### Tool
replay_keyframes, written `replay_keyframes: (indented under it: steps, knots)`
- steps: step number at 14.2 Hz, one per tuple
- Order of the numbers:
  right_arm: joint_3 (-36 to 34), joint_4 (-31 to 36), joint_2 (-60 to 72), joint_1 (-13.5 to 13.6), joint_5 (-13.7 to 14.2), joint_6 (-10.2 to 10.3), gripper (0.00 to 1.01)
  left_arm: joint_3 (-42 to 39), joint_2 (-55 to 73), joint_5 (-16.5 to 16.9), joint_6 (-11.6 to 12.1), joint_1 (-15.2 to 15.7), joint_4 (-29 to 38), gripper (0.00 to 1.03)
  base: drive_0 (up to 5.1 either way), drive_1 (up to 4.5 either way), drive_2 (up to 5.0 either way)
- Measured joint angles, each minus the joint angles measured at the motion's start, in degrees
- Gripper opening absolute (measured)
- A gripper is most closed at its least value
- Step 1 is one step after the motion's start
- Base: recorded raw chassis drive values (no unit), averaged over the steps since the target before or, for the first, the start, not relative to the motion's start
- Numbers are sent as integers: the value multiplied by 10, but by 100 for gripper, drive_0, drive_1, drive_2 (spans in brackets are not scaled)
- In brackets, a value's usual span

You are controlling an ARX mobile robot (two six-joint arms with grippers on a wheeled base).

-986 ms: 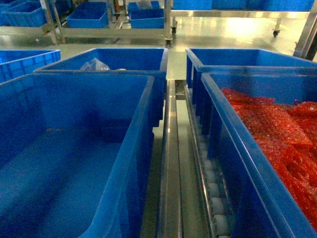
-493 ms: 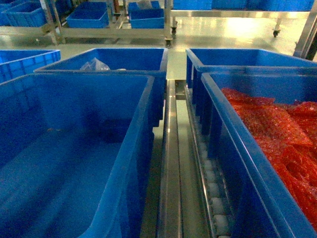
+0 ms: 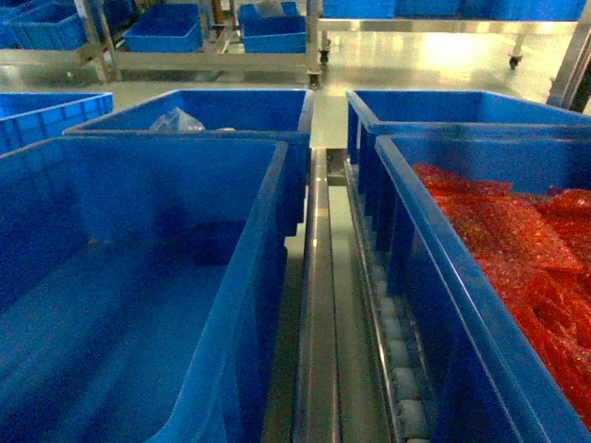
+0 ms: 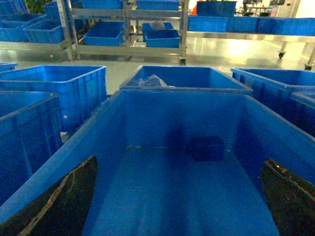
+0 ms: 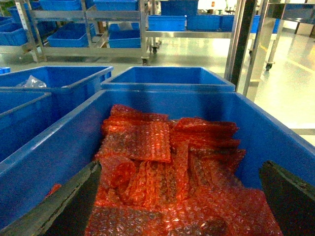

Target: Pick blue part to blue bin on bottom shelf

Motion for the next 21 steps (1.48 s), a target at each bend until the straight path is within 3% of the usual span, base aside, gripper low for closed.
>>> replay_keyframes:
  steps: [21]
  knots:
    - [0, 0, 0, 0, 0, 0, 98, 0, 0, 0, 0, 0, 0, 98, 0, 0, 0]
